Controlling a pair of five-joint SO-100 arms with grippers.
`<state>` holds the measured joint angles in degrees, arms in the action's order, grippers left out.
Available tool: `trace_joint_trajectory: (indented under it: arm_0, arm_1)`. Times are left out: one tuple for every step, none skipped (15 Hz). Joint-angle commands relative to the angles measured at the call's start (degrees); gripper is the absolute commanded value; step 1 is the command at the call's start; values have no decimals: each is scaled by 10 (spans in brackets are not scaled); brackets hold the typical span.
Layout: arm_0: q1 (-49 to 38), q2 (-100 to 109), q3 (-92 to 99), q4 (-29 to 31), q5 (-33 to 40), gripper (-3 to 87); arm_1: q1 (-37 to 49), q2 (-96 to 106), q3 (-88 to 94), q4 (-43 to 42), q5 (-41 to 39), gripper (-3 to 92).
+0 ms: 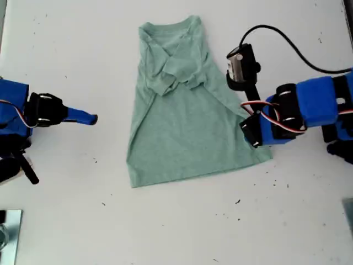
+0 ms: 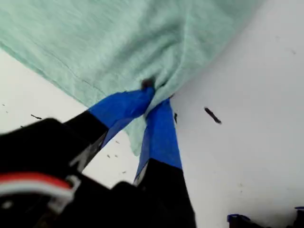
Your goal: Fold t shirt
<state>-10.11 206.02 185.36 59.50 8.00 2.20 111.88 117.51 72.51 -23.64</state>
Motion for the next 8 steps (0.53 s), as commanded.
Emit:
trace_joint_trajectory:
  arm_0:
    - [-3, -1, 7, -8, 5, -1]
    - [-3, -1, 7, -8, 6, -1]
    - [-3, -1, 7, -8, 6, -1]
    - [-3, -1, 7, -8, 6, -1]
    - [-3, -1, 7, -8, 6, -1]
    - [-3, -1, 7, -8, 5, -1]
    - [-3, -1, 7, -8, 4, -1]
    - [-4, -1, 7, -8, 4, -1]
  arm_1:
    - [-13, 26, -142, 98, 8, -22]
    - [-18, 13, -197, 106, 18, -22]
    - [-22, -12, -241, 94, 33, -22]
    - [-24, -44, -270, 72, 57, -22]
    - [-24, -76, -280, 25, 69, -22]
    - [-23, -117, -292, -16, 83, -22]
    - [-20, -145, -277, -90, 83, -20]
    - [-19, -165, -240, -182, 85, 189]
